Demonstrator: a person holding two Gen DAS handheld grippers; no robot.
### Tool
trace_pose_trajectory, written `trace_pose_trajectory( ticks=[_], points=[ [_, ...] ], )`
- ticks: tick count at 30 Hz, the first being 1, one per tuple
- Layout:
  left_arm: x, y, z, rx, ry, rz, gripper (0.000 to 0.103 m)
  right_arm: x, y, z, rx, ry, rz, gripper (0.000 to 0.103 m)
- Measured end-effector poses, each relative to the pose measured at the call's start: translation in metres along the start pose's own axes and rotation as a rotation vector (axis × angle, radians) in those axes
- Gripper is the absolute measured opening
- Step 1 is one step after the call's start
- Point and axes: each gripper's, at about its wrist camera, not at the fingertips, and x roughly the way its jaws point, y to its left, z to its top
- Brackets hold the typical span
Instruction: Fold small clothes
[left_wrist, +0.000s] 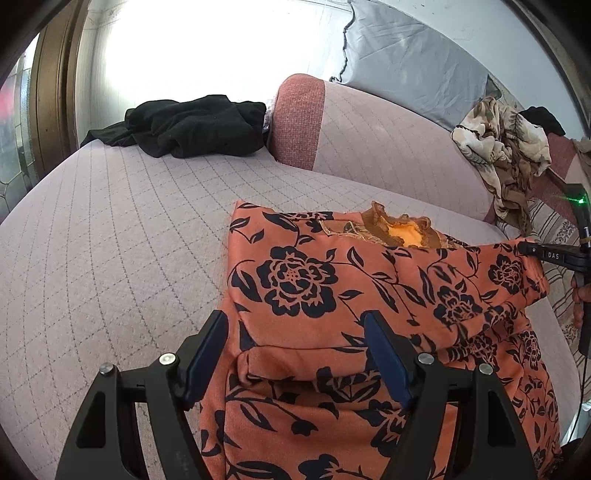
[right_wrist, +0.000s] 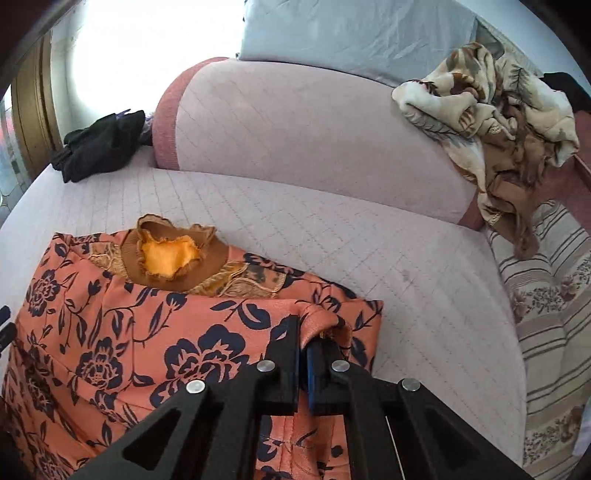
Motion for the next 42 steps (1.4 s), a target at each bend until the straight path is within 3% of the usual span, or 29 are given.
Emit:
trace_pose_trajectory(
  ticks=[2, 4, 6, 10, 12, 14, 15, 18, 20, 23, 24, 26, 28, 29, 30, 31, 33, 35, 36, 37, 38, 40, 41, 42],
  points=[
    [0.01, -0.001, -0.001, 0.017, 0.029, 0.017, 0.077, 0.027, -0.014, -0.009, 0.03, 0.051, -0.028, 0.002],
    [0.024, 0.0, -0.005, 0.017, 0.095, 0.04, 0.077, 0.073, -0.026, -0.032, 0.095, 0.222, 0.053, 0.008],
    [0.03, 0.005, -0.007, -0.006, 0.133, 0.044, 0.077, 0.067, -0.033, -0.038, 0.144, 0.153, 0.08, 0.007],
    [0.027, 0.013, -0.004, -0.056, 0.126, 0.039, 0.077, 0.033, -0.054, -0.025, 0.295, 0.06, 0.102, 0.008],
    [0.029, 0.015, -0.006, -0.052, 0.137, 0.067, 0.077, 0.011, -0.058, -0.017, 0.343, -0.008, 0.159, 0.008],
    [0.03, 0.017, -0.006, -0.064, 0.141, 0.072, 0.077, 0.0, -0.056, -0.014, 0.384, -0.053, 0.271, 0.008],
    [0.03, 0.017, -0.006, -0.068, 0.143, 0.071, 0.077, 0.003, -0.056, -0.015, 0.401, -0.039, 0.325, 0.021],
    [0.031, 0.016, -0.007, -0.06, 0.145, 0.081, 0.077, 0.03, -0.052, -0.026, 0.417, 0.026, 0.23, 0.068],
    [0.031, 0.015, -0.007, -0.057, 0.144, 0.083, 0.077, 0.047, -0.06, -0.035, 0.421, 0.094, 0.097, 0.067],
    [0.031, 0.016, -0.007, -0.058, 0.146, 0.084, 0.077, 0.022, -0.072, -0.034, 0.457, -0.029, 0.028, 0.067],
    [0.032, 0.016, -0.007, -0.055, 0.147, 0.087, 0.077, 0.011, -0.072, -0.031, 0.458, -0.082, 0.056, 0.068],
    [0.033, 0.014, -0.006, -0.048, 0.147, 0.094, 0.077, -0.001, -0.066, -0.024, 0.45, -0.123, 0.222, 0.07],
    [0.035, 0.013, -0.005, -0.046, 0.148, 0.096, 0.077, 0.015, -0.051, -0.023, 0.435, -0.086, 0.402, 0.076],
    [0.036, 0.013, -0.005, -0.048, 0.149, 0.093, 0.077, 0.031, -0.047, -0.028, 0.447, -0.023, 0.451, 0.076],
    [0.036, 0.014, -0.005, -0.051, 0.148, 0.09, 0.078, 0.054, -0.048, -0.037, 0.48, 0.068, 0.426, 0.076],
    [0.036, 0.014, -0.005, -0.05, 0.147, 0.091, 0.078, 0.074, -0.055, -0.047, 0.545, 0.139, 0.411, 0.067],
    [0.035, 0.014, -0.006, -0.049, 0.143, 0.095, 0.078, 0.058, -0.062, -0.051, 0.609, 0.072, 0.433, 0.067],
    [0.034, 0.015, -0.007, -0.049, 0.142, 0.099, 0.078, 0.026, -0.053, -0.044, 0.524, -0.012, 0.456, 0.073],
    [0.034, 0.014, -0.007, -0.048, 0.142, 0.102, 0.078, 0.013, -0.048, -0.044, 0.49, -0.044, 0.46, 0.077],
    [0.033, 0.014, -0.008, -0.046, 0.14, 0.104, 0.079, 0.011, -0.047, -0.045, 0.479, -0.052, 0.451, 0.088],
    [0.033, 0.014, -0.008, -0.046, 0.138, 0.105, 0.079, 0.018, -0.047, -0.049, 0.485, -0.023, 0.425, 0.092],
    [0.032, 0.016, -0.01, -0.052, 0.137, 0.101, 0.08, 0.054, -0.056, -0.066, 0.523, 0.129, 0.311, 0.091],
    [0.031, 0.017, -0.01, -0.056, 0.138, 0.1, 0.08, 0.056, -0.058, -0.07, 0.536, 0.145, 0.308, 0.09],
    [0.031, 0.017, -0.01, -0.059, 0.137, 0.098, 0.081, 0.044, -0.058, -0.069, 0.525, 0.1, 0.316, 0.091]
  ],
)
